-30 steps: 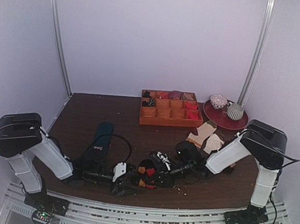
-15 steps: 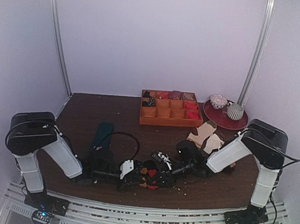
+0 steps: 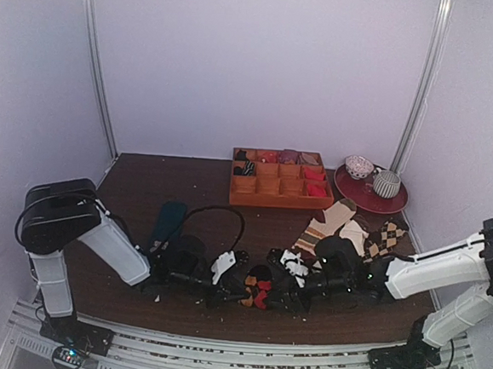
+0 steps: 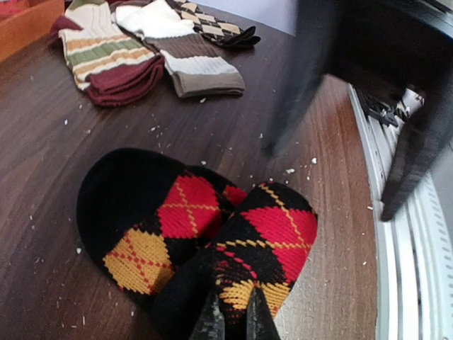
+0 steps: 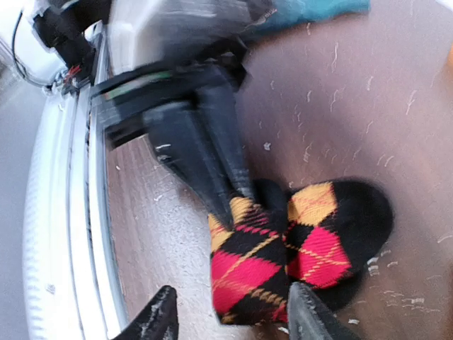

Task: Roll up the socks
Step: Roll a pair of socks at the center of the board.

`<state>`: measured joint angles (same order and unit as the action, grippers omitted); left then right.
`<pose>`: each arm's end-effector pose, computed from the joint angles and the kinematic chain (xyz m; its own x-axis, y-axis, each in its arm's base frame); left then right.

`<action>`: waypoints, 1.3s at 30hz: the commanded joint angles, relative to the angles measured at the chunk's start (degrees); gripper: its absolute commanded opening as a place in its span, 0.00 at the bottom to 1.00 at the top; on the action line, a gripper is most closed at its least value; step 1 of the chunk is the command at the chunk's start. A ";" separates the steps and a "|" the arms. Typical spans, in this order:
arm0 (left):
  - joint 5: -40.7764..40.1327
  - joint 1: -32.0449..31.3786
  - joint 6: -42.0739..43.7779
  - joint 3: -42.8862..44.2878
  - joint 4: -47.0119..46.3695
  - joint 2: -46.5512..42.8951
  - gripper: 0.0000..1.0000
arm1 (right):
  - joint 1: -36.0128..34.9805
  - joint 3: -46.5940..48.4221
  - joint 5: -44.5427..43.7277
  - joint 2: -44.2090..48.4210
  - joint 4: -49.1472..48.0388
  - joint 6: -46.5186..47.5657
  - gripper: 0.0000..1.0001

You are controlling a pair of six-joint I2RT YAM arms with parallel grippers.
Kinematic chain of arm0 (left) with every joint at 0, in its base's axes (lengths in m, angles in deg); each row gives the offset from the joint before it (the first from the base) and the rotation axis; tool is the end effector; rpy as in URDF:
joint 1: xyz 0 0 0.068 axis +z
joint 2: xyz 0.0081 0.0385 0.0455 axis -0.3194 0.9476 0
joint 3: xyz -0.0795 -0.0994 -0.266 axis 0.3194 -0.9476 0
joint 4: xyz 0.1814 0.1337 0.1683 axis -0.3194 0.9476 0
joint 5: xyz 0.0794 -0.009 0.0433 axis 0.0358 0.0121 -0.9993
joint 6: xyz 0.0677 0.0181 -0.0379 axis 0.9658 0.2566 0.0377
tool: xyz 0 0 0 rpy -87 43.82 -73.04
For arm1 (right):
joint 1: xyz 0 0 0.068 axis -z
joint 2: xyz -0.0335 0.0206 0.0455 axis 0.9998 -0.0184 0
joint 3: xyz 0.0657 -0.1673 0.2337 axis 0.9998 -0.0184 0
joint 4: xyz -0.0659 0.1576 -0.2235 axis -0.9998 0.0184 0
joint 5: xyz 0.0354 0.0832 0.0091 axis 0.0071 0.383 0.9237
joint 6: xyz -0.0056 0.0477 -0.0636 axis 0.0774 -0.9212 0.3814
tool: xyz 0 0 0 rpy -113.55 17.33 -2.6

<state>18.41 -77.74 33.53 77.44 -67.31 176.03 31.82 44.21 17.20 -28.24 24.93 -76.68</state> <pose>0.1641 -0.3247 0.0821 -0.4564 0.3647 -0.8116 0.8850 0.2801 -0.3718 0.1478 0.2774 0.1544 -0.3369 -0.4253 -0.8400 -0.9357 0.2501 0.2487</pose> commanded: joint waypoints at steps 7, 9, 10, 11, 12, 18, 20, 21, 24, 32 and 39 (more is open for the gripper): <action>3.83 3.13 -6.17 0.13 27.95 6.72 0.00 | -15.86 -5.51 -36.56 0.45 -6.98 19.99 0.62; 3.82 3.13 -5.97 0.50 28.26 6.82 0.00 | -17.73 -3.58 -40.77 -2.50 -6.07 21.36 0.63; 3.81 3.13 -5.77 0.63 28.39 6.82 0.00 | -18.17 -2.63 -42.46 -3.77 -5.72 21.89 0.63; 3.86 3.10 -5.68 0.77 28.42 6.82 0.00 | -18.65 -1.97 -43.48 -4.63 -5.59 22.43 0.63; 3.94 3.12 -5.62 0.82 28.29 6.87 0.00 | -18.86 -1.46 -44.12 -5.28 -5.76 22.93 0.63; 4.22 3.13 -5.10 1.01 27.79 7.43 0.00 | -19.51 -0.33 -44.71 -6.14 -7.50 25.57 0.63; 4.51 3.13 -4.79 1.01 27.52 7.57 0.00 | -19.67 -0.16 -45.63 -5.58 -7.50 26.17 0.63; 4.62 3.13 -4.70 1.01 27.39 7.61 0.00 | -19.77 -0.21 -45.59 -5.24 -7.57 26.30 0.63; 4.74 3.12 -4.44 1.01 27.28 7.85 0.00 | -19.61 0.26 -42.80 -5.93 -7.48 27.40 0.62; 5.32 3.12 -3.71 0.76 26.81 7.97 0.00 | -17.39 3.52 -37.87 -13.00 -4.35 23.95 0.56; 5.23 3.13 -2.28 0.71 26.08 6.63 0.00 | -14.31 4.33 -33.73 -15.23 -1.35 18.62 0.31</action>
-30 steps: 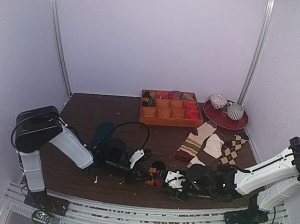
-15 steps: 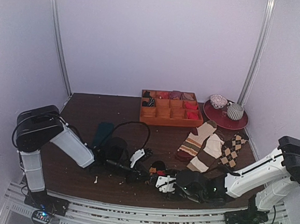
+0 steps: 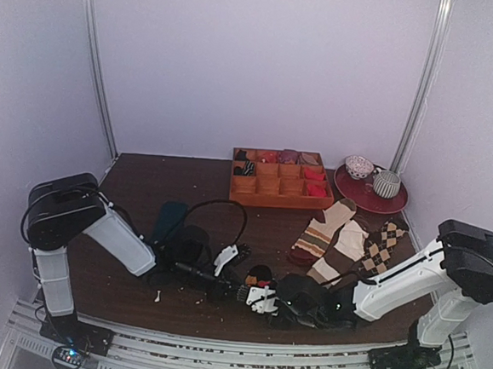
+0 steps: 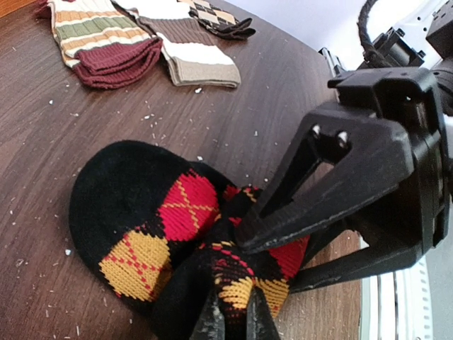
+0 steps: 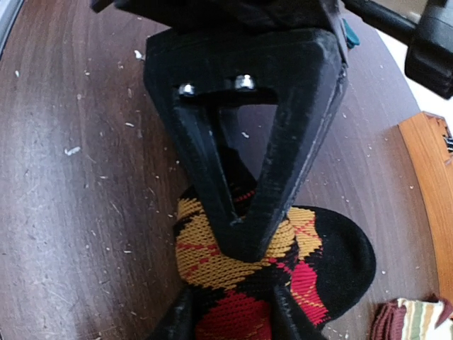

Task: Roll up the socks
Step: Roll a pair of socks at the center of the board.

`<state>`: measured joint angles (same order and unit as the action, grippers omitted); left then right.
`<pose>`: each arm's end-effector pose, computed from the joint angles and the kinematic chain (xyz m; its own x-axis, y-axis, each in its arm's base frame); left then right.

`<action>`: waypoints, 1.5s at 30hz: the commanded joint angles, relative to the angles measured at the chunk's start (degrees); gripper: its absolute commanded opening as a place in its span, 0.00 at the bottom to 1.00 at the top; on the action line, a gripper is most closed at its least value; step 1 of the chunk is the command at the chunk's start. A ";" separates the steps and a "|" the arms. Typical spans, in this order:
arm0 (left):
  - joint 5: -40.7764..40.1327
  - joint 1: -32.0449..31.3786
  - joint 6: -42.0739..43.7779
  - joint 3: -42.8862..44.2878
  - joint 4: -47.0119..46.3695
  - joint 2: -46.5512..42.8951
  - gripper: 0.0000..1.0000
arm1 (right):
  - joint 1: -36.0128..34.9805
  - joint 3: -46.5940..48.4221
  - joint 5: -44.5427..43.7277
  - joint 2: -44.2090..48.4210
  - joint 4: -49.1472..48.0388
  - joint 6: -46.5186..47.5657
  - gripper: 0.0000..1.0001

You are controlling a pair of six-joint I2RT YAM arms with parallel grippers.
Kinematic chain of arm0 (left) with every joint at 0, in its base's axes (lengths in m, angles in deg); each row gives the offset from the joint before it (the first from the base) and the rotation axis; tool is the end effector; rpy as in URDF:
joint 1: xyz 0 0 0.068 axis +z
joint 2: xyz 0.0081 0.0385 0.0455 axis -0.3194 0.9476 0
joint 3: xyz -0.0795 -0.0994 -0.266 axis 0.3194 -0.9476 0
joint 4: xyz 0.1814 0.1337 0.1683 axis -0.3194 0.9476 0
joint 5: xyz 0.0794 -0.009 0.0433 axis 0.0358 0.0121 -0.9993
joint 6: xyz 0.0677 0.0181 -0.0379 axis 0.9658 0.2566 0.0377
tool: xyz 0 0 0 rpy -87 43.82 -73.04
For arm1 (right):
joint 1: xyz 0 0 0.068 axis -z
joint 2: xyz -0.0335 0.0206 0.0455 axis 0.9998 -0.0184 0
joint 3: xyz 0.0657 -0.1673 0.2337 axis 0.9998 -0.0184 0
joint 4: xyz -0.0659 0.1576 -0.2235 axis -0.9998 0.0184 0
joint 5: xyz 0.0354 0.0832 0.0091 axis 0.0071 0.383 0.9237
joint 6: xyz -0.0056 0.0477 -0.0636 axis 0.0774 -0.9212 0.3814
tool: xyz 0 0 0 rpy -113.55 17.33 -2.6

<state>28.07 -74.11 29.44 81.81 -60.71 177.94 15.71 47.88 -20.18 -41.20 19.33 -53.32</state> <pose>0.1812 -0.3274 0.0793 -0.5726 0.3981 -0.7166 0.8192 0.2441 -0.5190 0.1162 0.3253 0.1141 0.1417 -0.6826 -0.7169 -0.8701 0.2595 -0.4190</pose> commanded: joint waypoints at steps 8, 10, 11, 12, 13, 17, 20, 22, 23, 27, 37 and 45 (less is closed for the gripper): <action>-13.69 -0.90 6.89 -11.54 6.11 -13.47 0.98 | 8.28 -1.08 19.90 -3.45 6.93 -17.04 0.20; -14.69 -1.45 10.15 -14.15 0.43 -17.37 0.98 | 10.26 -1.86 26.01 -3.89 6.98 -20.01 0.21; -15.28 -1.77 12.17 -15.46 -3.16 -18.61 0.98 | 11.26 -2.15 28.89 -4.37 6.95 -21.37 0.21; -15.86 -2.14 13.73 -16.21 -5.82 -19.27 0.98 | 12.11 -2.28 32.00 -4.88 7.01 -22.46 0.21; -16.14 -2.39 15.25 -16.77 -8.58 -19.14 0.98 | 12.71 -2.31 34.80 -5.51 7.20 -23.35 0.21; -13.77 -2.66 20.21 -18.02 -19.94 -15.32 0.98 | 13.38 -1.84 41.08 -8.21 8.29 -24.86 0.21; -12.10 -2.70 22.78 -16.22 -23.39 -10.40 0.98 | 13.68 -1.46 42.15 -9.55 9.56 -23.97 0.21; -10.73 -2.61 23.34 -14.59 -23.85 -7.54 0.96 | 13.94 -1.26 42.50 -10.17 9.88 -23.63 0.21; -10.08 -2.61 23.34 -14.30 -24.74 -6.54 0.95 | 13.94 -1.23 42.61 -10.56 9.92 -23.48 0.21; -8.72 -2.62 22.56 -13.98 -26.97 -4.66 0.94 | 14.25 -0.74 43.22 -11.95 9.70 -23.37 0.21; -6.09 -2.70 20.40 -12.09 -19.91 -2.87 0.68 | 15.58 1.17 44.10 -13.30 12.10 -23.67 0.21; -9.33 -2.79 16.38 -18.60 -24.29 -4.85 0.64 | 16.29 2.01 43.59 -15.56 13.52 -24.79 0.21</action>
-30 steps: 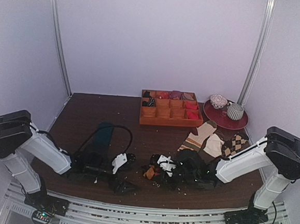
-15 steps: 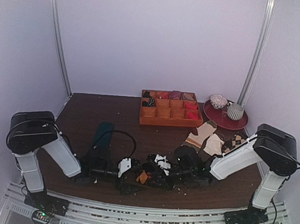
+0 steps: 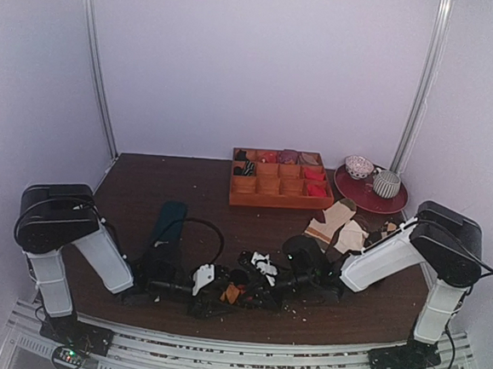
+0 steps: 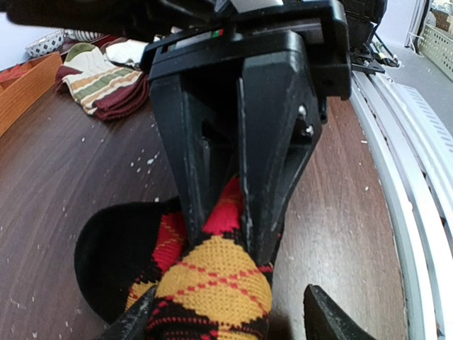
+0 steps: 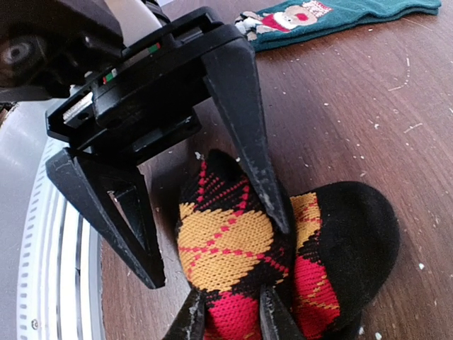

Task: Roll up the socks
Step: Roll a pair of socks at the center of the board.

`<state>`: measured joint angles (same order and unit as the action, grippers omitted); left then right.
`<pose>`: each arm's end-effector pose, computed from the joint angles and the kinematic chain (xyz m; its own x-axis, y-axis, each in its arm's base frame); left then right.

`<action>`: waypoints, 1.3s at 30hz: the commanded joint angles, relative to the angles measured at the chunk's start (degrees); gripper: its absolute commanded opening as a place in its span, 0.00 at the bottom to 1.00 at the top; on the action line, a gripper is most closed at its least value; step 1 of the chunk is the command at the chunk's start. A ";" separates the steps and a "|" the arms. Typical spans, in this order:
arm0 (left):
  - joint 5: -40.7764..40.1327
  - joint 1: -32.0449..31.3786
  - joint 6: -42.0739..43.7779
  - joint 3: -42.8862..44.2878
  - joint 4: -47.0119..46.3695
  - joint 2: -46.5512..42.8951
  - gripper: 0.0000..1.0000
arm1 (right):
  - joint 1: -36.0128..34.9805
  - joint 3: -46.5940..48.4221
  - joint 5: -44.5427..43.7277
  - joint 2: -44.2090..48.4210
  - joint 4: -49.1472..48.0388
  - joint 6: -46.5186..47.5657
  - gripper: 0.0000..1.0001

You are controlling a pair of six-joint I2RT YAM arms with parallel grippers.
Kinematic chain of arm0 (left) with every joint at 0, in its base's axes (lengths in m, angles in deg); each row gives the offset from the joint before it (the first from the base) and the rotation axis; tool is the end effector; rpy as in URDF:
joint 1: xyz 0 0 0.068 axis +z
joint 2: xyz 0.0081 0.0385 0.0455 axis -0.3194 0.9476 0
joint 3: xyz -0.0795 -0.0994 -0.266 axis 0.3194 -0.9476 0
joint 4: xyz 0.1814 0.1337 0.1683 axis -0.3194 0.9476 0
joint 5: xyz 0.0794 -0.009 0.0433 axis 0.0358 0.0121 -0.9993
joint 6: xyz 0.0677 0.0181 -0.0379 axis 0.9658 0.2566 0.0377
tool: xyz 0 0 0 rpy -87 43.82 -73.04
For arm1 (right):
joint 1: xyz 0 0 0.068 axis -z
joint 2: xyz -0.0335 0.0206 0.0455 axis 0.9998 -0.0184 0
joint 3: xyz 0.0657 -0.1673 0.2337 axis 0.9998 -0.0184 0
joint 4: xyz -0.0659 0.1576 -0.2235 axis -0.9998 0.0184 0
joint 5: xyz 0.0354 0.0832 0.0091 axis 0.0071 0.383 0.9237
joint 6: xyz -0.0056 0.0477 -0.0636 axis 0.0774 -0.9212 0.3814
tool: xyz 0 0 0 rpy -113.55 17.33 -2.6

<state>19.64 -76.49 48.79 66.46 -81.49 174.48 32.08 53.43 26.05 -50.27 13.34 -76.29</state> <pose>0.1468 -0.2849 0.0760 -0.1768 0.3569 -0.9173 0.9782 0.1666 -0.1237 0.1741 0.3324 0.1045 -0.3424 -0.4471 -0.8264 -0.9385 0.1208 0.3235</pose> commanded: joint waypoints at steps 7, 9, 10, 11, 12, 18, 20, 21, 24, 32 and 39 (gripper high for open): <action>-0.20 -0.41 -2.56 -0.30 0.55 0.32 0.37 | 0.07 -3.47 -2.63 -6.55 19.31 -3.06 0.21; 0.16 -0.41 -2.53 0.78 2.18 0.71 0.30 | 0.00 -3.31 -2.63 -6.67 19.37 -3.36 0.21; 0.45 -0.41 -2.60 1.15 2.69 0.80 0.29 | 0.05 -3.03 -2.54 -6.87 19.38 -3.53 0.21; 1.08 -0.41 -2.63 1.34 3.12 0.88 0.29 | 0.05 -2.86 -2.48 -7.09 19.56 -3.60 0.21; 1.66 -0.41 -2.64 1.71 3.89 1.02 0.29 | 0.03 -2.54 -2.34 -7.40 19.74 -3.63 0.22; 2.94 -0.41 -4.03 5.10 10.84 3.76 0.00 | -0.03 0.85 -1.21 -9.36 24.26 -3.03 0.22; 4.01 -0.34 -5.45 4.75 10.91 4.22 0.00 | 0.01 1.77 -1.28 -9.62 25.98 -1.97 0.23; 4.16 -0.32 -6.16 5.00 11.60 4.28 0.00 | 0.07 2.12 -1.23 -9.75 26.62 -1.64 0.24; 3.17 -0.32 -8.73 6.99 17.87 4.71 0.00 | 0.03 2.42 -1.37 -9.08 27.21 -1.28 0.27; 4.42 -0.14 -18.92 6.10 28.00 7.14 0.00 | 0.02 1.18 -16.95 8.14 22.31 3.99 0.46; 8.34 1.79 -26.13 0.85 22.50 9.32 0.00 | -3.89 -13.63 -28.93 23.68 0.60 20.50 0.62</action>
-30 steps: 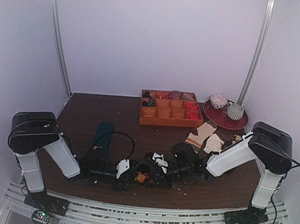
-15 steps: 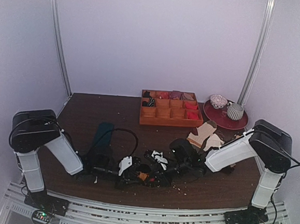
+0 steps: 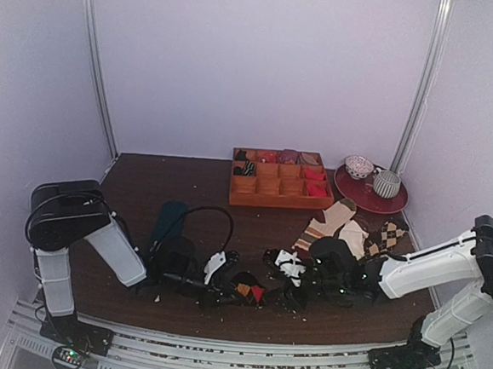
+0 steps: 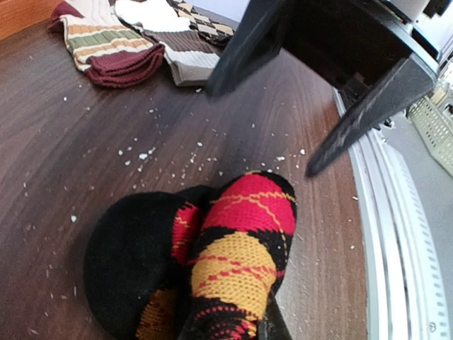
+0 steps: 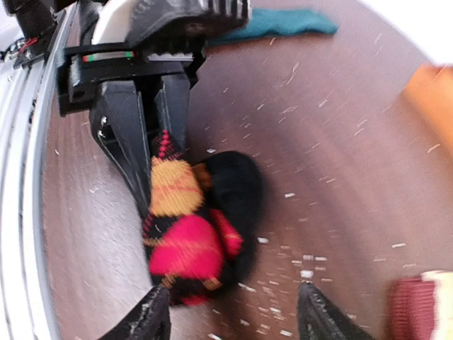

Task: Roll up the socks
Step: Roll a pair of socks at the center of the board.

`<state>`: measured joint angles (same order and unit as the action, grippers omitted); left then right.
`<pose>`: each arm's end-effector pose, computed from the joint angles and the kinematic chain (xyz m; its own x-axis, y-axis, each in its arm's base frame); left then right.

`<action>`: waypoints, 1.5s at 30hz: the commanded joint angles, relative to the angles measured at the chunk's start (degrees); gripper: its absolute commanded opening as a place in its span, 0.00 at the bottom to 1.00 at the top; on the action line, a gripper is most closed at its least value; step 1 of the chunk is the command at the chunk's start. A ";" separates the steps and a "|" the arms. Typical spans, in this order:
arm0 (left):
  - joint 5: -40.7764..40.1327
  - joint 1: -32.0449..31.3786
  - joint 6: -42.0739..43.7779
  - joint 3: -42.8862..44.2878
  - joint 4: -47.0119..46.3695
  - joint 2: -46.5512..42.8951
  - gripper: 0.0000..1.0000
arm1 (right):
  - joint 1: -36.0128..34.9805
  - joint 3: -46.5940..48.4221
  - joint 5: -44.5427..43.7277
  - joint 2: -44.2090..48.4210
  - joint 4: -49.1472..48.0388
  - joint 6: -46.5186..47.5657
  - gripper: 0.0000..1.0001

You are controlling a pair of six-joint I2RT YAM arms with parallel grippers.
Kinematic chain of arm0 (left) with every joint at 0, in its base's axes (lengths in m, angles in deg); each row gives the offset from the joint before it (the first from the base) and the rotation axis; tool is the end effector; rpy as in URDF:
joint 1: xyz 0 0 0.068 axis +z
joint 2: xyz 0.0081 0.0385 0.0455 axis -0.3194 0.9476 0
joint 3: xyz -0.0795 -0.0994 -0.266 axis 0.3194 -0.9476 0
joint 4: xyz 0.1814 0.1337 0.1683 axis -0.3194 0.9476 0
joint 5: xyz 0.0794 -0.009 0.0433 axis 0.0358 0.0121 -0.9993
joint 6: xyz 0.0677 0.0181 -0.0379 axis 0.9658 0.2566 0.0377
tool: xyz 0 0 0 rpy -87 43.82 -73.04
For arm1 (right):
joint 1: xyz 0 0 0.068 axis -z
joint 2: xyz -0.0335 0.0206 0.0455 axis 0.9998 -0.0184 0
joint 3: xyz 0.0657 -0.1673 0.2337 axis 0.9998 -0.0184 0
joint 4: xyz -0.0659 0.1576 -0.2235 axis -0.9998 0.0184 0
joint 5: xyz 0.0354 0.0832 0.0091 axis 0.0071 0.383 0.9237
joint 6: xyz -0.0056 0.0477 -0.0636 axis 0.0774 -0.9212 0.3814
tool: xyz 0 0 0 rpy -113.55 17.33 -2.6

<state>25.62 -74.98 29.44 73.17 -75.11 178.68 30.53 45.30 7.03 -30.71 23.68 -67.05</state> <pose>0.1623 -0.3046 0.0669 -0.5304 0.3412 -0.7760 0.8475 0.2320 -0.4773 0.1572 0.2840 0.1484 -0.1696 -0.4834 -0.8588 -0.9528 0.3032 0.0175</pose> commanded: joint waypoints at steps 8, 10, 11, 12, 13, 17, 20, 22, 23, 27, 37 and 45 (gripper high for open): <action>3.30 0.46 -4.80 -3.70 20.00 6.28 0.00 | -8.67 -2.31 -12.03 -1.00 -6.68 17.36 0.64; 3.36 0.46 -4.46 -3.52 20.24 6.21 0.00 | -9.55 -0.83 -12.65 -2.86 -6.56 18.43 0.64; 3.29 0.46 -4.39 -3.52 20.19 6.20 0.00 | -9.68 -0.21 -12.89 -3.63 -6.41 18.88 0.64; 3.26 0.46 -4.35 -3.66 20.07 6.22 0.00 | -9.69 0.41 -12.96 -4.44 -6.29 19.29 0.64; 3.24 0.46 -4.40 -3.68 19.81 6.20 0.00 | -9.66 0.96 -12.91 -5.28 -6.22 19.77 0.64; 3.56 0.44 -4.22 -3.89 19.39 6.29 0.00 | -9.70 4.03 -11.92 -8.74 -5.21 20.53 0.63; 3.68 0.46 -3.69 -3.80 19.74 6.11 0.00 | -9.58 6.20 -13.23 -11.84 -3.41 20.36 0.59; 3.75 0.45 -3.40 -3.85 19.97 6.00 0.00 | -9.57 7.07 -13.58 -13.20 -2.79 19.92 0.52; 3.83 0.46 -3.30 -3.82 19.98 6.02 0.00 | -9.50 7.33 -13.14 -13.81 -2.26 19.66 0.46; 3.95 0.46 -2.35 -4.01 19.98 5.24 0.00 | -9.42 10.16 -12.68 -16.60 3.01 18.20 0.30; -9.31 0.38 2.71 -7.63 22.54 -15.80 0.98 | -8.32 14.73 -4.95 -17.85 17.24 10.29 0.21; -16.36 -0.20 7.23 -12.97 23.60 -34.66 0.98 | -6.43 28.65 5.22 -23.89 40.52 4.11 0.22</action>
<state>13.97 -74.72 32.77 62.31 -52.27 149.65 23.14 70.53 4.28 -49.47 44.22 -58.22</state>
